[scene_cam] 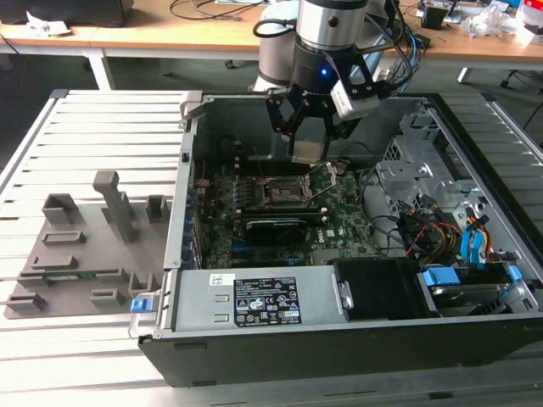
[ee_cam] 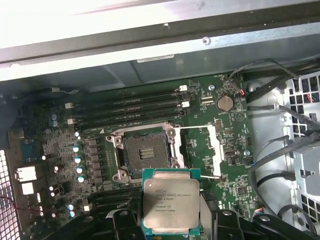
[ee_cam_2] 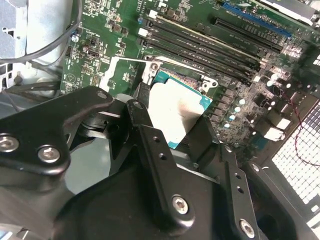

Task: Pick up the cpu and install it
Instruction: 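Place the cpu into insertion slot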

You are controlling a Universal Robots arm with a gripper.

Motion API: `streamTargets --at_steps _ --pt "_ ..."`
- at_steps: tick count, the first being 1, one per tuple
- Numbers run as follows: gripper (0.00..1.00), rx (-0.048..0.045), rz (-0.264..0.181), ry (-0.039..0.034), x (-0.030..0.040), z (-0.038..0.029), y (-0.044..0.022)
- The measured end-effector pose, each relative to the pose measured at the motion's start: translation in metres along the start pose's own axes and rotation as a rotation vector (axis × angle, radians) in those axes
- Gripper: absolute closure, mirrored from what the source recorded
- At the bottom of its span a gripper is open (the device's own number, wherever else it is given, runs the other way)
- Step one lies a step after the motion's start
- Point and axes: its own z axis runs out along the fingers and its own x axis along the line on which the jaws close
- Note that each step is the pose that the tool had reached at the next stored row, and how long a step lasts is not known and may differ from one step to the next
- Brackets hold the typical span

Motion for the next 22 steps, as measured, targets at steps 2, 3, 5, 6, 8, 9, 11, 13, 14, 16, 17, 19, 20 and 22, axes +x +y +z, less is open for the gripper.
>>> streamTargets --at_steps 2,3,5,6,8,9,11,13,14,16,17,19,20,22 --pt "0.45 0.0001 0.017 0.0005 0.0 0.0 0.0" --pt "0.45 0.0003 0.026 0.0006 0.0 0.0 0.0" --pt "0.45 0.0004 0.037 0.0009 0.0 0.0 0.0" --pt "0.45 0.0005 0.043 0.001 0.0 0.0 0.0" --pt "0.45 0.0006 0.057 0.0014 0.0 0.0001 0.0" --pt "0.45 0.0006 0.068 0.0016 0.0 0.0001 0.0" --pt "0.45 0.0006 0.096 0.0024 0.0 0.0001 0.0" --pt "0.45 0.0007 0.129 0.0032 0.0 0.0001 0.0" --pt "0.45 0.0007 0.136 0.0033 0.0 0.0001 0.0" --pt "0.45 0.0009 0.158 0.0038 0.0 0.0001 0.0" --pt "0.45 0.0009 0.166 0.004 0.0 0.0002 0.0" --pt "0.45 0.0011 0.191 0.0046 0.0 0.0002 0.0" --pt "0.45 0.0012 0.198 0.0048 0.0 0.0002 0.0" --pt "0.45 0.0015 0.229 0.0055 0.0 0.0002 0.0"
